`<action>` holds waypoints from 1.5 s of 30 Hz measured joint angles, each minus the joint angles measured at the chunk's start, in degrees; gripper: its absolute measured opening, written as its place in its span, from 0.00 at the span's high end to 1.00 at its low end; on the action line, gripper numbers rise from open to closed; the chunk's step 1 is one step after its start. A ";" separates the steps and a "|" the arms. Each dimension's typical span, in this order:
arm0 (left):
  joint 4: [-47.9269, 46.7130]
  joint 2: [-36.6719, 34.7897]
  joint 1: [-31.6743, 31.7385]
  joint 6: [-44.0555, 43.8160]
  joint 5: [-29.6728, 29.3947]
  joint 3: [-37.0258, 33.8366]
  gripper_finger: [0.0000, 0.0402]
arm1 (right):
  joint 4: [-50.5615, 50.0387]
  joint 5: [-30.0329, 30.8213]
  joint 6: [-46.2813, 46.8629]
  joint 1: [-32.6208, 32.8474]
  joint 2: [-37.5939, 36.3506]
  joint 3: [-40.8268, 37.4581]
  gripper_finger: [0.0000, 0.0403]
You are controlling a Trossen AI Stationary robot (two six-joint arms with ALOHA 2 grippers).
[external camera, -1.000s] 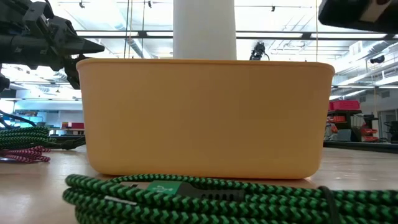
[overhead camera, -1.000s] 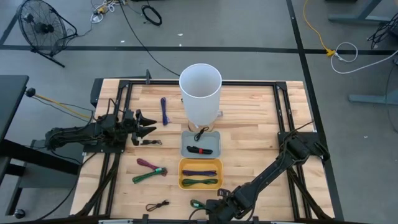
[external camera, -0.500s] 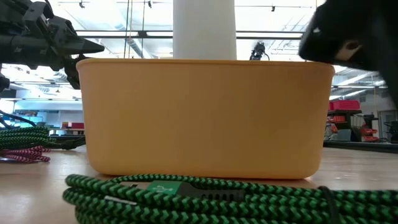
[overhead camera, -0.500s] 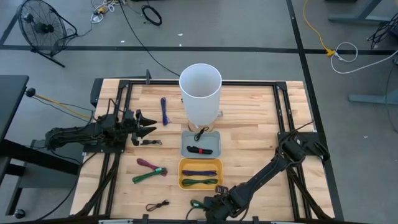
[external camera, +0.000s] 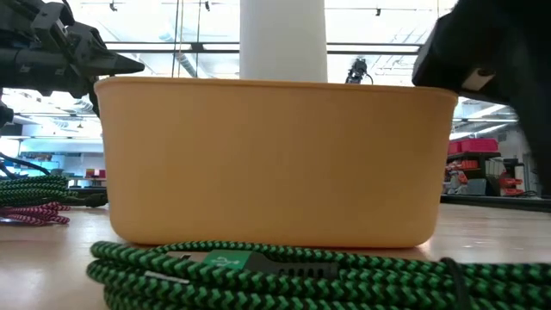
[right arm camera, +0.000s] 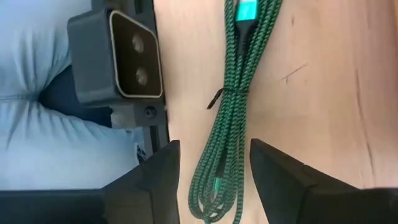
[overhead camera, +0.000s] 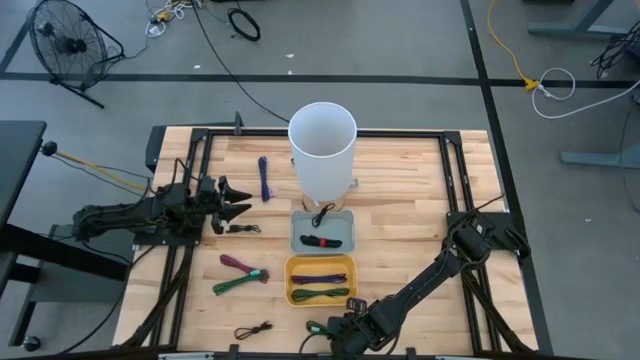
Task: Pick & Place USB Port
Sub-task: Put the green charger cable into the yellow bin
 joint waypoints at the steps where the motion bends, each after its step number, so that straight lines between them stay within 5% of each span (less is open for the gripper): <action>1: 0.00 0.00 0.02 0.01 0.00 0.00 0.55 | 0.00 -0.16 -0.11 0.05 0.00 0.00 0.52; 45: -0.07 0.00 0.01 0.00 0.39 0.00 0.55 | -5.47 -4.19 2.24 0.26 -0.31 -0.09 0.52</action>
